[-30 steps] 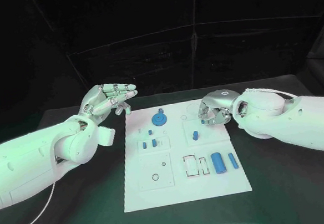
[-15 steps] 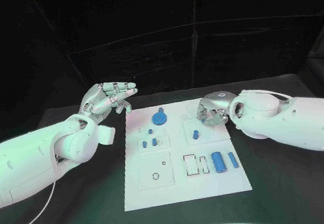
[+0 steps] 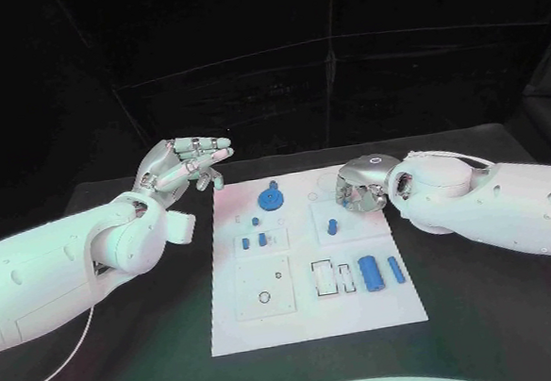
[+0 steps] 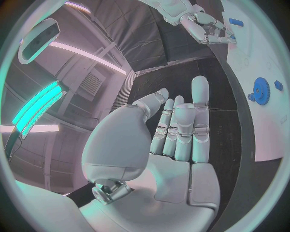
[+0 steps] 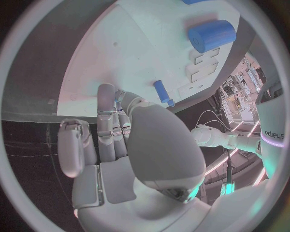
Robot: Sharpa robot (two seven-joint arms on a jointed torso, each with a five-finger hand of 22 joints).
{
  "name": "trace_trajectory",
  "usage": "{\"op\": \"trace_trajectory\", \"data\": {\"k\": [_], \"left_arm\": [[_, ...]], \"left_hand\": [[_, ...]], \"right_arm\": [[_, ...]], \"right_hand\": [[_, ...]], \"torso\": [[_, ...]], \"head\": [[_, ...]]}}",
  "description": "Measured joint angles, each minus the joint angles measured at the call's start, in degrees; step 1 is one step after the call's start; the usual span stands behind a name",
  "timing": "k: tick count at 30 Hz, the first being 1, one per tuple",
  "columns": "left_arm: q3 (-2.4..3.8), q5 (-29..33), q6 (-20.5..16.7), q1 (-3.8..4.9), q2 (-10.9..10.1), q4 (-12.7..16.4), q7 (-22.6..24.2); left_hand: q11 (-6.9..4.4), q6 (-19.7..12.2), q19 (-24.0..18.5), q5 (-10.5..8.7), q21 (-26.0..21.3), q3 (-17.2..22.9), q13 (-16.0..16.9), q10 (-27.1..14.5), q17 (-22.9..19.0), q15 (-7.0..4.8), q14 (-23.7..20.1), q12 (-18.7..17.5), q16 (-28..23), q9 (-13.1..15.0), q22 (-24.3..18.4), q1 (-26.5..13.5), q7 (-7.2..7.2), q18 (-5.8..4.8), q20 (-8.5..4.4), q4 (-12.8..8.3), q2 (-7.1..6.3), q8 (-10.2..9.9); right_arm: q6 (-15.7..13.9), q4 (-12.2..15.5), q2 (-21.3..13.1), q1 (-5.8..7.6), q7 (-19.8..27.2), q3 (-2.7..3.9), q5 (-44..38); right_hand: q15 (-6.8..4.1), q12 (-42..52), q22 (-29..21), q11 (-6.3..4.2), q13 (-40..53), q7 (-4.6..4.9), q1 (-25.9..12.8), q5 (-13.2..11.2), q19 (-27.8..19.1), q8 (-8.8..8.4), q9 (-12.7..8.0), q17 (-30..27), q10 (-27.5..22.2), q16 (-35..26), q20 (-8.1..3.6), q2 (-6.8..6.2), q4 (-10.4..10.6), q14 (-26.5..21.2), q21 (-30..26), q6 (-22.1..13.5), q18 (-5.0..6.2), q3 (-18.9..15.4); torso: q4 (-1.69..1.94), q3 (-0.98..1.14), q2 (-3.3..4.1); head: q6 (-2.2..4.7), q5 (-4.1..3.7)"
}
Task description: Assemble the parts on the task board
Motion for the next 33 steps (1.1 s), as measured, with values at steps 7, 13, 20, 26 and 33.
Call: {"op": "trace_trajectory", "data": {"k": [7, 13, 20, 26, 33], "left_arm": [[0.00, 0.04, 0.27, 0.00, 0.00, -0.11, 0.00], [0.00, 0.06, 0.46, 0.00, -0.01, -0.34, -0.02], [0.00, 0.08, 0.67, 0.00, 0.00, -0.81, -0.07], [0.00, 0.09, 0.81, 0.00, 0.05, -1.22, -0.11], [-0.01, 0.11, 0.89, 0.00, 0.10, -1.42, -0.14]], "left_hand": [[0.00, 0.00, 0.01, 0.00, 0.00, 0.00, 0.00, 0.00, -0.07, 0.00, 0.00, 0.00, -0.23, 0.00, 0.00, 0.00, 0.00, 0.00, 0.00, 0.00, 0.00, 0.00], [0.00, 0.00, -0.08, -0.27, 0.00, -0.16, 0.00, 0.00, -0.26, 0.00, 0.00, 0.00, -0.23, 0.00, -0.11, 0.00, 0.00, -0.02, 0.09, -0.16, 0.00, 0.00], [0.00, 0.00, -0.16, -0.28, -0.25, -0.31, 0.00, 0.00, -0.36, 0.00, 0.00, -0.01, -0.23, 0.00, -0.17, 0.00, 0.00, -0.03, 0.16, -0.01, 0.00, 0.00], [0.00, 0.00, -0.16, -0.28, -0.25, -0.46, 0.00, 0.00, -0.48, 0.07, -0.06, -0.01, -0.23, 0.00, -0.23, 0.00, 0.00, -0.03, 0.16, -0.17, 0.00, 0.00], [0.00, 0.00, -0.16, -0.28, -0.25, -0.46, 0.00, 0.00, -0.59, 0.21, -0.20, -0.01, -0.23, 0.01, -0.29, -0.21, 0.00, -0.04, 0.16, -0.17, 0.21, 0.00]], "right_arm": [[-0.82, 0.41, 0.07, -0.33, -0.98, 0.00, -1.47], [-4.45, 2.63, -1.42, -0.80, -1.66, -0.19, -2.39], [-10.32, 6.77, -4.29, -0.78, -1.90, -0.11, -2.54], [-13.95, 11.07, -6.94, -0.71, -1.91, -0.01, -1.76], [-16.10, 16.72, -8.63, -0.63, -1.78, 0.08, -0.34]], "right_hand": [[-0.25, -0.02, 0.00, -0.48, -0.28, -0.50, -0.70, -0.68, 0.01, 0.50, 0.18, 0.00, 1.60, 0.00, -0.44, 0.34, -0.99, -0.19, 0.95, 1.57, 0.00, 1.32], [-0.74, 0.04, 0.00, -0.82, -0.10, -0.82, -1.50, -1.44, 0.21, 0.80, 0.35, -0.01, 2.66, 0.00, -0.64, 0.52, -1.84, -0.11, 1.12, 2.66, 0.00, 2.16], [-0.73, 0.13, 0.00, -0.82, -0.15, -0.82, -1.54, -1.49, 0.01, 0.80, 0.35, -0.01, 2.66, 0.00, -0.84, 0.57, -2.31, -0.11, 1.12, 2.67, 0.00, 2.63], [-0.73, 0.13, 0.00, -0.82, -0.15, -0.82, -1.83, -1.49, 0.01, 0.79, 0.35, -0.01, 2.66, 0.00, -0.84, 0.28, -2.18, -0.11, 1.12, 2.66, 0.00, 2.82], [-0.73, -0.19, 0.00, -0.81, -0.24, -0.83, -1.83, -1.50, 0.01, 0.79, 0.28, -0.02, 2.66, 0.00, -0.84, 0.28, -2.58, -0.11, 1.34, 2.66, 0.00, 3.22]], "torso": [[-0.02, 0.01, -0.04], [-0.11, 0.03, -0.05], [-0.12, 0.01, -0.12], [-0.12, -0.02, -0.16], [-0.05, -0.05, -0.18]], "head": [[-0.05, -0.13], [-0.06, -0.14], [-0.07, -0.36], [-0.09, -0.34], [-0.08, 0.23]]}}
